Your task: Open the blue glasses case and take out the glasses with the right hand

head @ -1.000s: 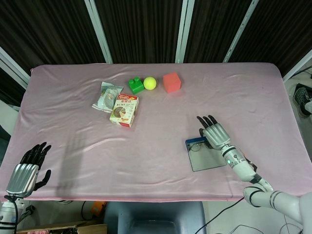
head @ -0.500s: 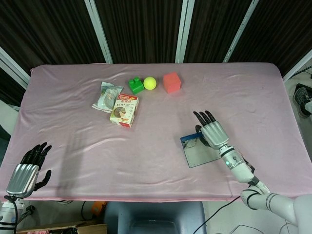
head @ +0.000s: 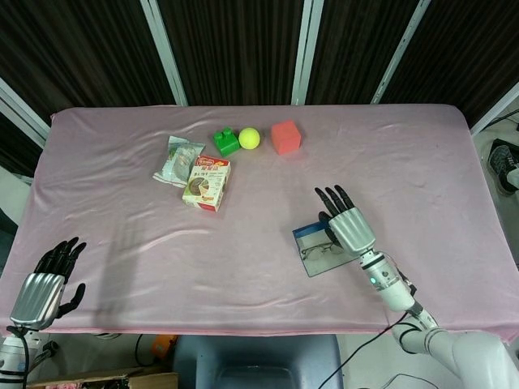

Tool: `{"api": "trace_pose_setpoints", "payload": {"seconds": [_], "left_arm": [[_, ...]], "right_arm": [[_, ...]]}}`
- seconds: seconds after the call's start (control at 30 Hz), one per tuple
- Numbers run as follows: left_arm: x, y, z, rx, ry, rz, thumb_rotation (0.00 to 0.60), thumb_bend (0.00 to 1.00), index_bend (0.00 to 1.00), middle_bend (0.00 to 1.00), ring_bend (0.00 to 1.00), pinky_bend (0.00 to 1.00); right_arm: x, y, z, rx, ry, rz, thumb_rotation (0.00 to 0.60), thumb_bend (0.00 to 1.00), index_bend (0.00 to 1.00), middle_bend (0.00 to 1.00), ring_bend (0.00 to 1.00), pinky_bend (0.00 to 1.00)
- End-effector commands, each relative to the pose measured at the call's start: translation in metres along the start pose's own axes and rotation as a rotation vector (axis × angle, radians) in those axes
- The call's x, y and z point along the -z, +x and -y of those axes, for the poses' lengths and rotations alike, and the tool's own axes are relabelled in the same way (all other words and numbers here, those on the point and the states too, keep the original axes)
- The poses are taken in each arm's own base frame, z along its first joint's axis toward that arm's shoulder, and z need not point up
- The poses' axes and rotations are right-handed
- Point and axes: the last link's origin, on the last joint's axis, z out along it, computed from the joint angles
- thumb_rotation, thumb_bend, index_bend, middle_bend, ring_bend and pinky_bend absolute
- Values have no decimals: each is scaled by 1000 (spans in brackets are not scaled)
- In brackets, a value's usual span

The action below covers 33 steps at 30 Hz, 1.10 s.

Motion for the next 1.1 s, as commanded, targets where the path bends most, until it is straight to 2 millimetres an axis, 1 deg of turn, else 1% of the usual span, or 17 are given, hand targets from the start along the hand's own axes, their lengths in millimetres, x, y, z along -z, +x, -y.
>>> {"api": "trace_pose_setpoints", "payload": {"seconds": [0.03,0.27,0.4,0.5,0.73,0.87,0.93,1.1], "left_arm": [[0,0,0,-1,0,2,600,421,0,2,1,138],[0,-1,-1,-1,-1,6,600,421,0,3,0,138],[-1,-1,-1,-1,-1,7,600,420,0,2,1,138],[-1,-1,-1,-2,-1,10,600,421,0,3,1,138],[-1,-1,-1,-1,-1,10,600,421,0,2,0,138],[-1,-2,-1,0,-4,15,600,422,0,3,1,138],[-1,-2,-2,-2,-6,18,600,421,0,3,0,138],[-1,-2,-2,-3,-5,19,600,422,0,3,0,139]], "right_arm": [[-1,-1,-1,-2,-4,-2,600,511,666,135,86,0],[-8,0,-9,25,-36,-1,600,510,666,135,86,0],[-19,5,-16,56,-65,-30,600,510,668,136,86,0],[-26,12,-19,74,-96,-87,600,511,670,136,86,0],[-30,12,-23,96,-129,-109,600,510,673,137,86,0],[-35,10,-28,173,-148,-89,600,510,676,138,86,0],[-42,12,-32,237,-163,-84,600,511,676,138,86,0],[-52,15,-43,292,-215,-70,600,511,676,139,86,0]]}}
